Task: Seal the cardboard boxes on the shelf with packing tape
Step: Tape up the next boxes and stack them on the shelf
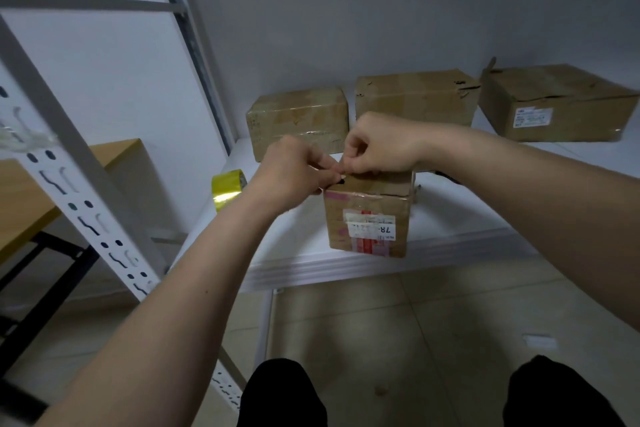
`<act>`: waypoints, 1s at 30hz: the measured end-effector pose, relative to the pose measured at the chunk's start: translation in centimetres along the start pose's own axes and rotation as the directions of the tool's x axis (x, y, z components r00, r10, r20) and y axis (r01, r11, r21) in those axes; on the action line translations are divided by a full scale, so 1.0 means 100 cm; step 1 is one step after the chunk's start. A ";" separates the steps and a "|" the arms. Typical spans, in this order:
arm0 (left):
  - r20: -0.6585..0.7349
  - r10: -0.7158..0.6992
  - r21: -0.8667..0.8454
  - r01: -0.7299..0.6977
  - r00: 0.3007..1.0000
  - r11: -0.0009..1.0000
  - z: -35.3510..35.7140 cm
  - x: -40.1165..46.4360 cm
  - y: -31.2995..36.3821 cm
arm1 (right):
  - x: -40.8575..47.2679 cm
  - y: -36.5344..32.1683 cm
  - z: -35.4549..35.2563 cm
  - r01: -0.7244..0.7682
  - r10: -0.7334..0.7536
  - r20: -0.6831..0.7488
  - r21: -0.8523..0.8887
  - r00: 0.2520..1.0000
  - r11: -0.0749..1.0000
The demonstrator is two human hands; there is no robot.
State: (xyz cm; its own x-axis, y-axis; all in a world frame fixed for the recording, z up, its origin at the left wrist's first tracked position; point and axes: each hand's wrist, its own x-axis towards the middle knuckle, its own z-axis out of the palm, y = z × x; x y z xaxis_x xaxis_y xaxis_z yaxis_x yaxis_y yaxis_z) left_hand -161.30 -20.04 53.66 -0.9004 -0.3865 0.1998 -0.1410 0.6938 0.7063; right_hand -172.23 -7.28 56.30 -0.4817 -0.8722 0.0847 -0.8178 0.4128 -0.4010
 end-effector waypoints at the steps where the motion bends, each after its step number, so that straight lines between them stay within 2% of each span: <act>1: 0.032 0.046 0.096 -0.049 0.998 0.994 -0.004 0.002 0.004 | 0.000 0.004 0.000 -0.012 0.012 0.000 0.068 1.000 0.998; 4: 0.139 0.155 0.317 -0.192 0.978 0.929 -0.012 0.009 0.015 | -0.002 0.011 -0.001 -0.030 0.032 -0.008 0.227 0.999 0.973; 8: 0.214 0.316 0.468 -0.381 0.924 0.797 -0.010 0.018 0.019 | -0.005 0.016 -0.001 -0.026 0.039 -0.031 0.349 0.999 0.937; 15: 0.209 0.539 0.542 -0.556 0.816 0.631 -0.005 0.012 0.003 | -0.018 0.020 0.000 -0.006 0.077 -0.122 0.499 0.989 0.867; 19: 0.219 0.589 0.580 -0.589 0.778 0.562 -0.003 0.006 0.002 | -0.029 0.023 0.004 0.000 0.147 -0.206 0.580 0.968 0.814; 21: 0.186 0.554 0.559 -0.551 0.811 0.619 -0.002 0.005 0.004 | -0.034 0.025 0.007 0.010 0.185 -0.249 0.621 0.950 0.784; 23: 0.124 0.419 0.486 -0.424 0.899 0.765 -0.002 0.004 0.009 | -0.037 0.026 0.010 0.025 0.189 -0.297 0.593 0.936 0.805; 25: 0.102 0.252 0.358 -0.272 0.962 0.893 -0.002 0.007 0.010 | -0.038 0.025 0.012 0.042 0.138 -0.341 0.470 0.930 0.881; 27: 0.123 0.098 0.178 -0.119 0.988 0.977 -0.002 0.012 0.010 | -0.037 0.020 0.014 0.067 0.057 -0.350 0.332 0.935 0.941; 30: 0.182 -0.039 -0.038 0.046 0.983 0.998 -0.003 0.017 0.008 | -0.034 0.011 0.019 0.110 -0.073 -0.303 0.108 0.950 0.988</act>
State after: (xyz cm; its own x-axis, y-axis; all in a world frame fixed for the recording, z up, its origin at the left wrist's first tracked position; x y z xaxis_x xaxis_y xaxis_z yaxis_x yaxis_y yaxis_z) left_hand -162.79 -20.34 54.80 -0.9541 -0.2959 0.0453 -0.1668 0.6512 0.7404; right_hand -170.89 -4.35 53.85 -0.4932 -0.7797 0.3858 -0.8273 0.2833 -0.4851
